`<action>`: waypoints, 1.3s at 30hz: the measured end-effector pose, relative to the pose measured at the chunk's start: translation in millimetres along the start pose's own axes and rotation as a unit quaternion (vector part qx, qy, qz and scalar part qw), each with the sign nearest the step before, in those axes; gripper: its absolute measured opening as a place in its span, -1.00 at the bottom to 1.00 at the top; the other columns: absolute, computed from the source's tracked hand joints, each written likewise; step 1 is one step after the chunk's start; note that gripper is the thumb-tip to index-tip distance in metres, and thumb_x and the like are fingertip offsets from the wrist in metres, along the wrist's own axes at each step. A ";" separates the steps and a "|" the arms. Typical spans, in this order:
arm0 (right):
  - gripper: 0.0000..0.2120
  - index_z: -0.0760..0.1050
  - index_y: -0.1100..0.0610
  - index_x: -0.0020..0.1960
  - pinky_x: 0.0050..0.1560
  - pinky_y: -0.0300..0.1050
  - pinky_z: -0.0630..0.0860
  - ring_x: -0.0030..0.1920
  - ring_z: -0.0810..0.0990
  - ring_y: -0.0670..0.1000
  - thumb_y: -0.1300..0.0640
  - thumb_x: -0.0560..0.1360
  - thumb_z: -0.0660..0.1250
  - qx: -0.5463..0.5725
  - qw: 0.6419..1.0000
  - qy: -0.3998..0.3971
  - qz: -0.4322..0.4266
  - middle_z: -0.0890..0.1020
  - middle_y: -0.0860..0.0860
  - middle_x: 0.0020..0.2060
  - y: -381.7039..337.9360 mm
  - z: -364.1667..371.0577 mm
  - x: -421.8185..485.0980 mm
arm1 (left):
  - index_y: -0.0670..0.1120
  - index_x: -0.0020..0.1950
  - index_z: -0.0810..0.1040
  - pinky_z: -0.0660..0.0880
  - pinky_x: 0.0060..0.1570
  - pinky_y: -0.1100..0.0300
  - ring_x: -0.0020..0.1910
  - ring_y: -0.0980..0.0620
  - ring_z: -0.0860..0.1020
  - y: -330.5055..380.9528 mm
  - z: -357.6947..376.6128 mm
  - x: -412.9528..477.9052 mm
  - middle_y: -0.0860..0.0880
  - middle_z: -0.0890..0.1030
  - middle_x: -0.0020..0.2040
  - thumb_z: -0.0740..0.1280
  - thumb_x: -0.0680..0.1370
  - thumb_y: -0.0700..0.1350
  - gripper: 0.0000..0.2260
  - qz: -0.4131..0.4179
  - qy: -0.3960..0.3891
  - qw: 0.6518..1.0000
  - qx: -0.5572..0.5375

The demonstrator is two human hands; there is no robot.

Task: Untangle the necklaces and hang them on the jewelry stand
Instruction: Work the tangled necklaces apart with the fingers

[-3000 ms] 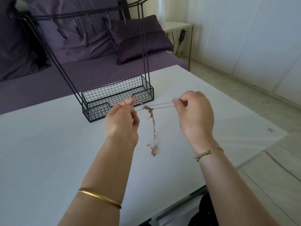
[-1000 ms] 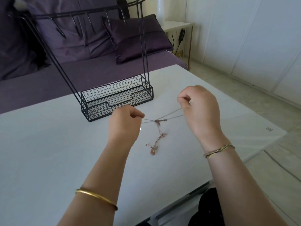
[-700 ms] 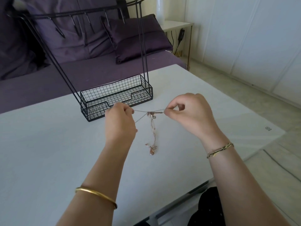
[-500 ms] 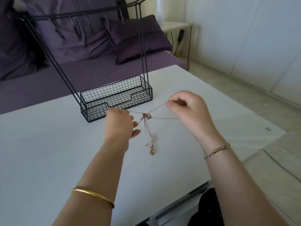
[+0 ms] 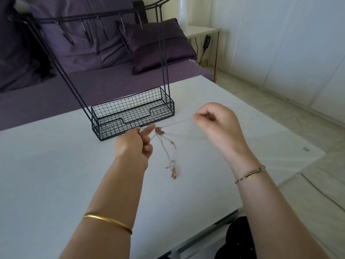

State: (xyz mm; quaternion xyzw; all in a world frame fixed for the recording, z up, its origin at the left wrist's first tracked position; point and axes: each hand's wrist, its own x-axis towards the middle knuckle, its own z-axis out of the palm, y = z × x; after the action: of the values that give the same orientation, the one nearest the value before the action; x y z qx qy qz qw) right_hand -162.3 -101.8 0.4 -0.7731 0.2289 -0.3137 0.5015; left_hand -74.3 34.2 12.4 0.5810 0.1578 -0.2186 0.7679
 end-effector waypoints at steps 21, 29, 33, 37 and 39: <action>-0.61 0.34 -0.03 0.35 0.21 -0.01 0.44 0.12 0.59 0.04 -0.15 0.59 0.11 -0.029 0.998 -0.046 0.015 0.57 -0.08 0.18 -4.3 13.3 -8.3 | -0.13 0.00 0.65 0.36 -0.55 0.34 -0.46 0.10 0.31 -8.6 7.3 -11.7 0.02 0.40 -0.35 0.28 0.50 -0.28 -0.82 0.055 -0.140 0.938 0.313; -0.46 0.23 -0.11 0.45 0.22 -0.06 0.45 0.00 0.57 -0.22 -0.11 0.52 0.29 0.027 0.994 -0.108 -0.003 0.36 -0.13 0.42 -7.2 11.1 -11.6 | -0.03 -0.10 0.66 0.19 -0.54 0.32 -0.49 0.12 0.20 -11.4 6.8 -11.5 0.03 0.49 -0.28 0.40 0.50 0.02 -0.86 0.099 -0.174 0.932 0.302; -0.40 0.19 -0.11 0.47 0.07 -0.26 0.45 -0.12 0.58 -0.19 -0.05 0.50 0.34 0.019 0.990 -0.134 -0.032 0.33 -0.26 0.40 -6.6 10.2 -12.9 | -0.04 -0.21 0.57 0.16 -0.62 0.35 -0.58 0.16 0.18 -11.1 7.0 -10.6 0.03 0.49 -0.35 0.36 0.54 -0.12 -0.87 0.099 -0.177 0.943 0.263; -0.31 0.18 -0.17 0.47 -0.06 -0.40 0.42 0.02 0.54 -0.22 0.02 0.44 0.43 -0.022 0.987 -0.153 -0.053 0.41 -0.33 0.18 -5.1 9.5 -11.9 | -0.06 -0.15 0.58 0.21 -0.62 0.35 -0.59 0.16 0.21 -10.8 8.0 -8.7 0.01 0.49 -0.32 0.30 0.56 -0.19 -0.88 0.097 -0.157 0.952 0.243; -0.24 0.14 -0.19 0.48 -0.12 -0.45 0.40 -0.09 0.52 -0.32 0.07 0.41 0.47 -0.046 0.984 -0.160 -0.065 0.44 -0.23 0.14 -5.6 8.6 -12.8 | -0.08 -0.15 0.56 0.26 -0.60 0.34 -0.58 0.16 0.22 -9.7 8.3 -8.3 0.00 0.53 -0.29 0.29 0.56 -0.18 -0.88 0.076 -0.151 0.960 0.222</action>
State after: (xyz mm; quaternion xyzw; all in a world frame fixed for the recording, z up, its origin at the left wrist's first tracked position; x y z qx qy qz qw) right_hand -164.9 -85.6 -0.3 -0.8487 0.1088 -0.2068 0.4744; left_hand -86.5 25.3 10.9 0.7074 -0.0569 -0.2739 0.6492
